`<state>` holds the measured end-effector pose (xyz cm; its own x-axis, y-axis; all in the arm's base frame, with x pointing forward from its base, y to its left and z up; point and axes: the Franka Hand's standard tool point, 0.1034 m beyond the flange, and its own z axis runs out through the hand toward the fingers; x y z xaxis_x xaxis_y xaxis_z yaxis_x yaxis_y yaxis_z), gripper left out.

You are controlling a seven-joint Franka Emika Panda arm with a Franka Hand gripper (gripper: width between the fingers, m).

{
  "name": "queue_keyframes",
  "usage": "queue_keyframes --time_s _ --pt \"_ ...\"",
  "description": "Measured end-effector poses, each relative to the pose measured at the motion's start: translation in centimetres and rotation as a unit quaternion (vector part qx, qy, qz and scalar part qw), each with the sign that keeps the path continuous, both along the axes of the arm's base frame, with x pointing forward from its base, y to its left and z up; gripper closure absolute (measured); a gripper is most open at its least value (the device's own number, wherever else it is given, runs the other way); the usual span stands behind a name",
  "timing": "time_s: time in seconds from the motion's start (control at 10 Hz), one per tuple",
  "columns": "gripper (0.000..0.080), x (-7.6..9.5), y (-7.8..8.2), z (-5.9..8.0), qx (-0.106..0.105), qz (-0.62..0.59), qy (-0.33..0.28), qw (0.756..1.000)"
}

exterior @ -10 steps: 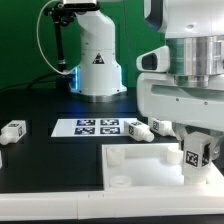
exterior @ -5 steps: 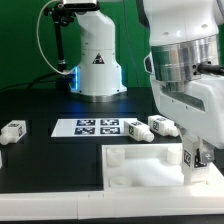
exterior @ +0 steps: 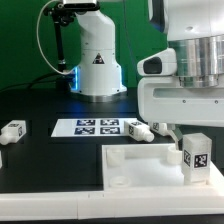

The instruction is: Assemble one leg

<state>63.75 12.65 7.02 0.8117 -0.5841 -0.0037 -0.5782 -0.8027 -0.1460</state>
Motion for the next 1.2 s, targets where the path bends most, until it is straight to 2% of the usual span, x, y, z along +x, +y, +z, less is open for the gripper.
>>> queue_keyframes --time_s 0.2,0.3,0.4,0.5,0.7,0.8,0.9,1.0,1.1,1.2 --pt "0.0151 0.3 -0.4 0.2 -0.016 0.114 -0.014 0.993" --pt "0.0151 0.9 -0.8 1.0 -0.025 0.177 -0.027 0.983" --pt "0.0151 1.1 -1.5 1.1 -0.032 0.243 -0.035 0.969" --pt "0.0151 1.2 -2.0 1.0 -0.038 0.276 -0.04 0.96" --pt "0.0151 1.2 -2.0 0.9 -0.039 0.282 -0.042 0.958" --pt "0.0248 1.2 -2.0 0.9 -0.039 0.281 -0.042 0.958" --pt "0.0385 1.2 -2.0 0.9 -0.039 0.279 -0.042 0.959" --pt "0.0385 1.2 -2.0 0.9 -0.035 0.244 -0.038 0.968" --pt "0.0514 1.2 -2.1 0.8 -0.032 0.209 -0.034 0.977" --pt "0.0514 1.2 -2.2 0.8 -0.029 0.169 -0.03 0.985"
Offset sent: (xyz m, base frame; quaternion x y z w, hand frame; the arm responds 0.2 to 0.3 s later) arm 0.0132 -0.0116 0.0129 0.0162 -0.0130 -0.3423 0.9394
